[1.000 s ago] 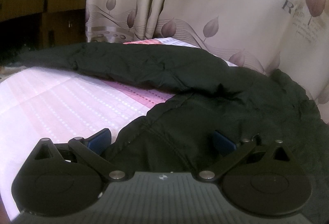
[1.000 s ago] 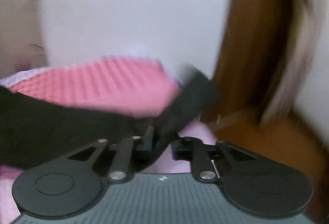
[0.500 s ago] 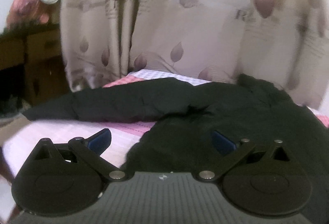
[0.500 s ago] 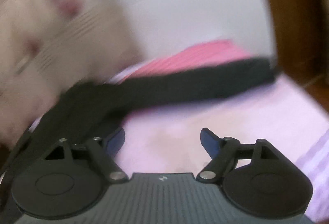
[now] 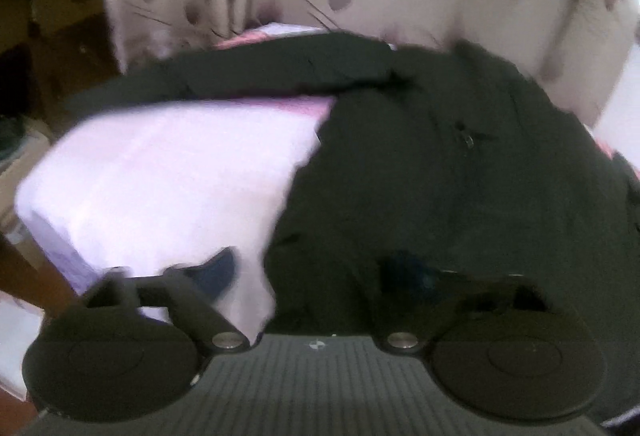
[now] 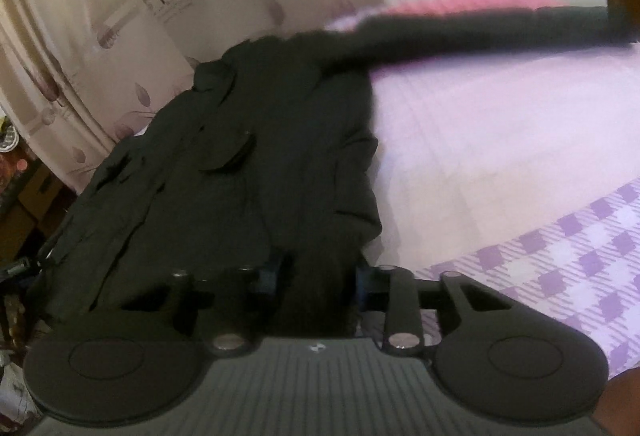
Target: Fold large clothes
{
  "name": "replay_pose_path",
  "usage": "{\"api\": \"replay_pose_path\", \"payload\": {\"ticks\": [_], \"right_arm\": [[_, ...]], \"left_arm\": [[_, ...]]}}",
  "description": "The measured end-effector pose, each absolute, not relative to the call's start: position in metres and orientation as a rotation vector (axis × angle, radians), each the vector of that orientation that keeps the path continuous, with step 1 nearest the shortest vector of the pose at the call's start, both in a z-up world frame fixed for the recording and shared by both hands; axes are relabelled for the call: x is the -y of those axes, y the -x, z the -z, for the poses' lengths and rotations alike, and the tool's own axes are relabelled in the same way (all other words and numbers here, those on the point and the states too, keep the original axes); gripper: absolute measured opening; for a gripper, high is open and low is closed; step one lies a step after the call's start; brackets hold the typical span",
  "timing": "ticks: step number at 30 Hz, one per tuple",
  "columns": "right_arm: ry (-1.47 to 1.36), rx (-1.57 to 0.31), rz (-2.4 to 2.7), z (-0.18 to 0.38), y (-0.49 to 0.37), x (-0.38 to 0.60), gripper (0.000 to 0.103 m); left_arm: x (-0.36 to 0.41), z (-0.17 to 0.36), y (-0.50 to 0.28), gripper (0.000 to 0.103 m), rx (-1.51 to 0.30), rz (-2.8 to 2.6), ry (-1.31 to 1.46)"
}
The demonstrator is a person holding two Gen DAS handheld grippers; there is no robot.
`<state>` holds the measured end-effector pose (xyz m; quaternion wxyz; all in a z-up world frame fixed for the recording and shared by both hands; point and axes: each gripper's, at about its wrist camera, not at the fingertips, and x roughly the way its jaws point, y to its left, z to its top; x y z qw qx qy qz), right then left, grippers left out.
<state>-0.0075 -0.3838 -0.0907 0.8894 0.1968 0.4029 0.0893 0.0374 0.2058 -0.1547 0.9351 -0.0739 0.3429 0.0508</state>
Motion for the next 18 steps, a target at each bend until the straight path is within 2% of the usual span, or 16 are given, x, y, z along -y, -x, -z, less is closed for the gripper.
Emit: {"api": "replay_pose_path", "payload": {"ticks": [1,3,5,9,12,13,14,15,16,17,18], "right_arm": [[-0.401,-0.840,-0.186,0.091,0.007,0.382,0.023],[-0.403,-0.841,-0.192,0.093,0.009,0.377,0.017],[-0.426,-0.850,-0.195,0.092,0.017,0.379,0.015],[-0.475,-0.879,-0.205,0.091,0.031,0.384,0.013],[-0.555,-0.882,-0.227,0.089,0.034,0.397,0.017],[-0.627,-0.871,-0.232,0.087,0.033,0.407,0.019],[-0.694,-0.845,-0.219,0.083,0.032,0.420,0.025],[-0.740,-0.811,-0.197,0.079,0.032,0.432,0.034],[-0.785,-0.753,-0.169,0.073,0.031,0.449,0.041],[-0.806,-0.705,-0.137,0.068,0.028,0.464,0.060],[-0.820,-0.656,-0.084,0.063,0.024,0.481,0.073]], "left_arm": [[-0.202,0.155,-0.033,0.043,-0.685,-0.084,0.138],[-0.197,0.152,-0.028,0.024,-0.690,-0.030,0.165],[-0.191,0.147,-0.021,0.018,-0.699,-0.031,0.165],[-0.180,0.142,-0.006,0.019,-0.708,-0.026,0.078],[-0.176,0.132,0.003,0.033,-0.673,-0.067,0.016],[-0.173,0.125,0.004,0.054,-0.652,-0.086,0.001],[-0.172,0.115,0.008,0.068,-0.616,-0.097,-0.004],[-0.170,0.105,0.013,0.095,-0.559,-0.100,-0.001],[-0.168,0.097,0.016,0.101,-0.511,-0.101,0.005],[-0.164,0.088,0.015,0.103,-0.470,-0.094,0.012],[-0.158,0.081,0.010,0.103,-0.449,-0.076,0.017]]}}
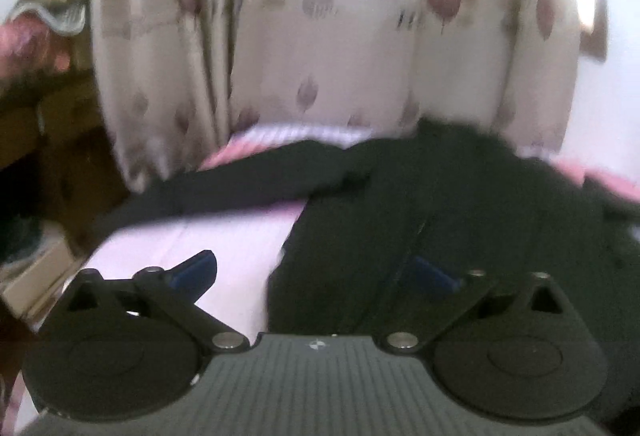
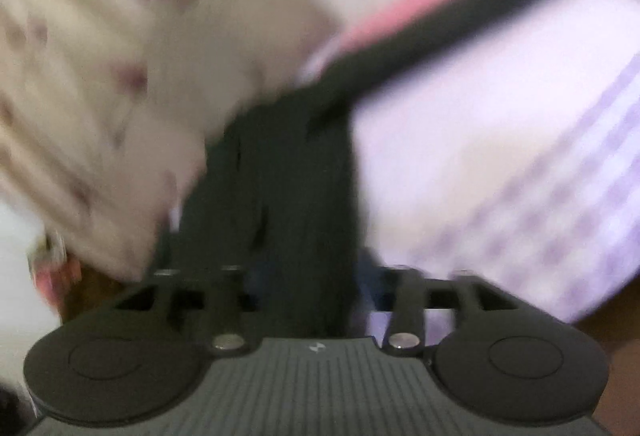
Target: Fold large clothes
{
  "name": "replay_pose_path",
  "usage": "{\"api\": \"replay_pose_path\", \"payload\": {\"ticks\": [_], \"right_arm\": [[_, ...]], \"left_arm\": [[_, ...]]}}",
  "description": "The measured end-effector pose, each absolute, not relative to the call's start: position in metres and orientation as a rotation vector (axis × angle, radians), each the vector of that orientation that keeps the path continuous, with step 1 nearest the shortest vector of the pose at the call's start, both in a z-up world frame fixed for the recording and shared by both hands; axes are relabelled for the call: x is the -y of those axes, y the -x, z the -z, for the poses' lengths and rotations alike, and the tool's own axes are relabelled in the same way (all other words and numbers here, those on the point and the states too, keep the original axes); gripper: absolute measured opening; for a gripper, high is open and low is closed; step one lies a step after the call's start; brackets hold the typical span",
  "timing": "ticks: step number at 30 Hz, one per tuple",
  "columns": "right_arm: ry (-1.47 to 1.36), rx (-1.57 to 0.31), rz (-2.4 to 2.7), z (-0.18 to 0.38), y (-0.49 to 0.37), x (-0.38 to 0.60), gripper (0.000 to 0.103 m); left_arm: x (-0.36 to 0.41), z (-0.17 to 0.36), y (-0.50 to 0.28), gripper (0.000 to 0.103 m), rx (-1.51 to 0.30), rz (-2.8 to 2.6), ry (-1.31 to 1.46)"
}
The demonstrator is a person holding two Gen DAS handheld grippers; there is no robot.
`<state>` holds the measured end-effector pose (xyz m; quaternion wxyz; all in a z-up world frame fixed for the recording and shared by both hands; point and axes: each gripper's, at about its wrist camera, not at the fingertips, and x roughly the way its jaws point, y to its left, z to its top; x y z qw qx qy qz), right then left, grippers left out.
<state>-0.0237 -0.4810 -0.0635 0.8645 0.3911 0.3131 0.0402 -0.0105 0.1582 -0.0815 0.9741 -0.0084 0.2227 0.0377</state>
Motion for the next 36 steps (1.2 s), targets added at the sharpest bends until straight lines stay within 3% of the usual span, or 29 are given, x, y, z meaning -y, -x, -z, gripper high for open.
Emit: {"api": "replay_pose_path", "payload": {"ticks": [4,11,19,20,21,23,25,29,36], "right_arm": [[-0.950,-0.558,0.112,0.071,-0.012,0.560,0.074],[-1.073,-0.568,0.325,0.118,-0.088,0.653,0.074],[-1.056,-0.495,0.386,0.131,-0.151,0.684,0.072],[-1.015,-0.503,0.396,0.132,-0.158,0.681,0.067],[-0.971,-0.525,0.407,0.133,-0.163,0.679,0.045],[-0.943,-0.575,0.429,0.141,-0.172,0.682,0.011],[-1.031,-0.582,0.445,0.140,-0.181,0.691,0.007],[-0.969,-0.490,0.350,0.081,-0.211,0.659,0.006],[-0.815,-0.373,-0.090,-0.031,-0.298,0.473,0.007]], "left_arm": [[-0.136,0.073,-0.035,0.103,-0.434,-0.001,0.111],[-0.094,0.107,-0.138,0.103,-0.436,-0.050,0.135],[-0.105,0.160,-0.198,0.102,-0.558,-0.091,0.186],[-0.108,0.160,-0.196,0.102,-0.553,-0.091,0.206],[-0.111,0.160,-0.193,0.103,-0.538,-0.087,0.219],[-0.113,0.160,-0.191,0.103,-0.530,-0.082,0.229],[-0.113,0.160,-0.193,0.103,-0.543,-0.083,0.227],[-0.117,0.160,-0.189,0.103,-0.515,-0.075,0.273],[-0.137,0.163,-0.180,0.103,-0.445,-0.055,0.444]]}}
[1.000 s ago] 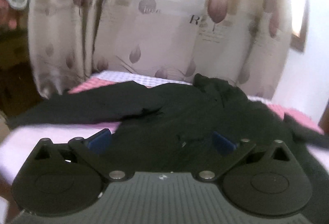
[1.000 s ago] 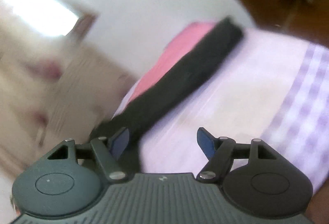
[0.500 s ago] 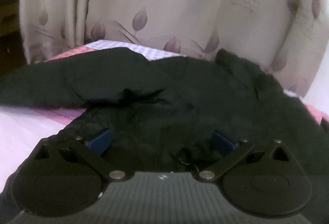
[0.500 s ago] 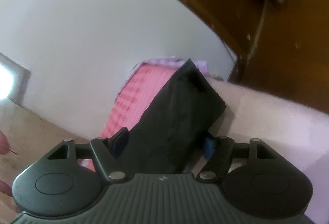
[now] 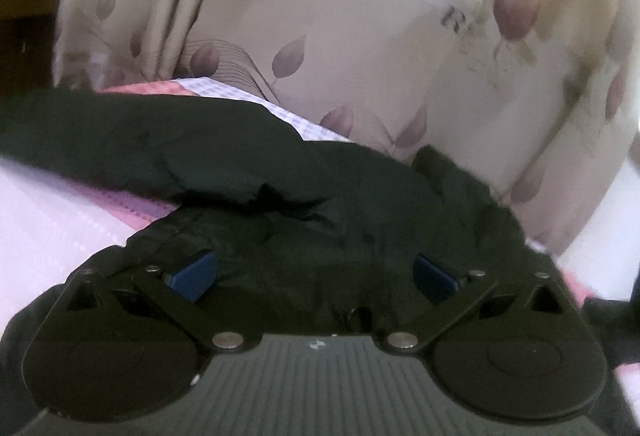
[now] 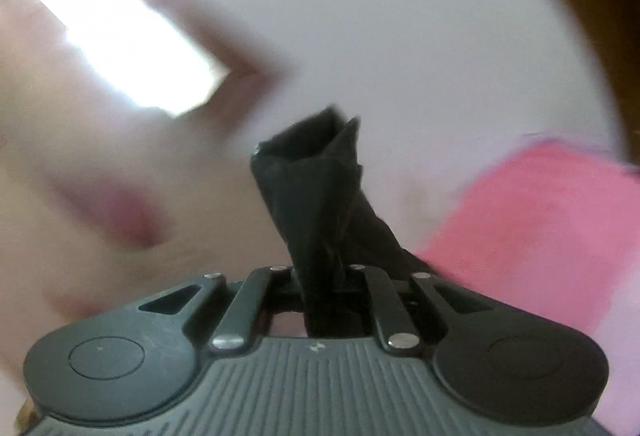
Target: Fold large clothes
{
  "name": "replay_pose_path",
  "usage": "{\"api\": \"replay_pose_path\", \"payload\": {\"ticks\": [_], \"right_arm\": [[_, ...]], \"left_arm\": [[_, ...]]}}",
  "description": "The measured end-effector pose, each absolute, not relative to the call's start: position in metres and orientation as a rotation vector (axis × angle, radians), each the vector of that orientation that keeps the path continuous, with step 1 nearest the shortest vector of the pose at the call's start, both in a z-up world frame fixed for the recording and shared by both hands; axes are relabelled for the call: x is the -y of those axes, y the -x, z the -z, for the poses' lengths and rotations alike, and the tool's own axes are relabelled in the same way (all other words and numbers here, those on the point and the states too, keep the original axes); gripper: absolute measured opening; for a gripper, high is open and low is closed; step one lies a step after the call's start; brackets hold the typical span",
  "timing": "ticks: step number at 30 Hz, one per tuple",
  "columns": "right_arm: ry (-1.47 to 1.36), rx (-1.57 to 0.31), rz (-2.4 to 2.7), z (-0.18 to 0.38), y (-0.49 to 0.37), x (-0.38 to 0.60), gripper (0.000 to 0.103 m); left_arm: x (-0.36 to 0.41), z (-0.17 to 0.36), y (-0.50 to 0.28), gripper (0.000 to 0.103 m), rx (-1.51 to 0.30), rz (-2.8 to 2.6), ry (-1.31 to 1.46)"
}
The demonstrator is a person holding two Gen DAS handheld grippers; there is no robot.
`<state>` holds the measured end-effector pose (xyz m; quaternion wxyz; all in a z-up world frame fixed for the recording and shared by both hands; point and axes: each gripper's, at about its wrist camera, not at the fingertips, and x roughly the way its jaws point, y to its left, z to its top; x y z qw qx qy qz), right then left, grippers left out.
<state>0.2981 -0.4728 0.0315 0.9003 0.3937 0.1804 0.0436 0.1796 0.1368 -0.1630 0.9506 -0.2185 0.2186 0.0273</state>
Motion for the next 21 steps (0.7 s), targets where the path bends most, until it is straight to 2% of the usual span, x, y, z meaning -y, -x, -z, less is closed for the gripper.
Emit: {"api": "replay_pose_path", "payload": {"ticks": [5,11,18,21], "right_arm": [[-0.789,-0.454,-0.370,-0.009,-0.342,0.309,0.006],[-0.663,-0.667,-0.504,0.083,-0.363,0.148,0.007],[-0.491,-0.818,-0.496,0.150,-0.367,0.078,0.009],[-0.420,-0.837,-0.507,0.155,-0.358,0.076,0.010]], "left_arm": [[-0.144,0.164,-0.176,0.103,-0.418,-0.040,0.502],[-0.150,0.165,-0.174,0.103,-0.401,-0.026,0.536],[-0.156,0.167,-0.170,0.103,-0.381,-0.013,0.574],[-0.156,0.167,-0.170,0.103,-0.376,-0.011,0.581]]}}
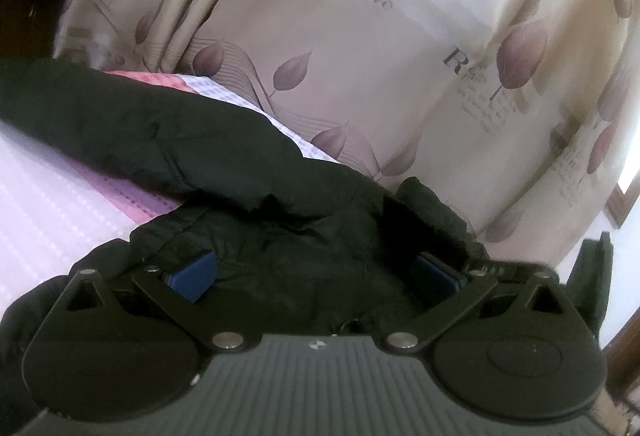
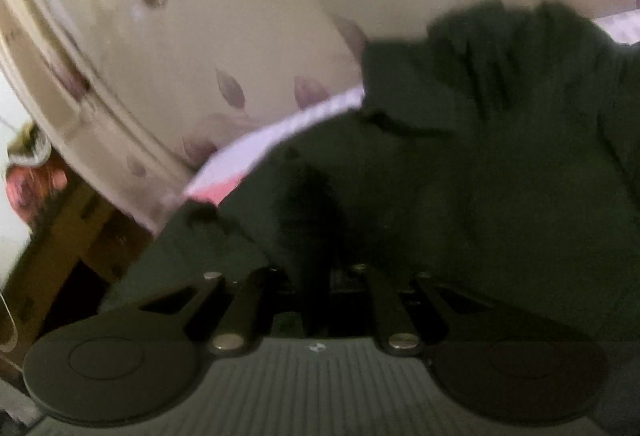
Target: Fold large clothes
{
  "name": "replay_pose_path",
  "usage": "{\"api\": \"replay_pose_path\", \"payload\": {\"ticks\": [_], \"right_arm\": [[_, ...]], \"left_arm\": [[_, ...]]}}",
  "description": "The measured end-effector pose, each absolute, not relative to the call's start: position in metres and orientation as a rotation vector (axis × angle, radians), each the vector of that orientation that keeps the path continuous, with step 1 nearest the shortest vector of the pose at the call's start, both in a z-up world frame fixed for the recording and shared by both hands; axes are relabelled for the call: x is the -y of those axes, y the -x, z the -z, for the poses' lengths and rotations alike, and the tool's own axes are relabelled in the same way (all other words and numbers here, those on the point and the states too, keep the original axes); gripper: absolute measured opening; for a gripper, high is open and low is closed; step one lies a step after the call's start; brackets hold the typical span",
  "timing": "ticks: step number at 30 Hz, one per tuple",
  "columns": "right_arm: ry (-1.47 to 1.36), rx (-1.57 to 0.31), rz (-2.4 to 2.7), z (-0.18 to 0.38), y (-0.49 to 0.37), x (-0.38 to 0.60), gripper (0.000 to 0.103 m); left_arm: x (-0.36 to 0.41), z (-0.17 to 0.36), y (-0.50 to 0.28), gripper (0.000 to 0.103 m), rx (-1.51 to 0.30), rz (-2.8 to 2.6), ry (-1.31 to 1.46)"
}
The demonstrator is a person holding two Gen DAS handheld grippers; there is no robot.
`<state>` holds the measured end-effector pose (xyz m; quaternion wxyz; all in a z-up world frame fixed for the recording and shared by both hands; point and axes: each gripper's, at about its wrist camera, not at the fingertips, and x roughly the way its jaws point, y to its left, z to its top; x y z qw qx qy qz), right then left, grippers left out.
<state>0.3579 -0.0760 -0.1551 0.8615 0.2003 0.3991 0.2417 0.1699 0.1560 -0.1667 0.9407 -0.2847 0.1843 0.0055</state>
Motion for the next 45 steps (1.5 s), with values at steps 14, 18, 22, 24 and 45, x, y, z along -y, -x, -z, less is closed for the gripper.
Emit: {"api": "replay_pose_path", "payload": {"ticks": [14,18,22,24,45], "right_arm": [[-0.089,-0.764,-0.461,0.149,-0.342,0.040,0.013],[0.048,-0.738,-0.423,0.147,-0.334,0.021,0.014],[0.211,-0.705,-0.373,0.147,-0.324,0.000,0.021],[0.258,-0.691,-0.344,0.147,-0.321,-0.005,0.035],[0.220,-0.683,-0.328,0.149,-0.325,0.004,0.098]], "left_arm": [[-0.181,0.158,-0.158,0.103,-0.355,0.059,0.690],[-0.217,0.147,-0.139,0.103,-0.350,-0.031,0.766],[-0.261,0.146,-0.129,0.103,-0.397,-0.145,0.764],[-0.288,0.152,-0.125,0.103,-0.412,-0.191,0.834],[-0.404,0.168,-0.190,0.013,-0.448,-0.395,0.952]]}}
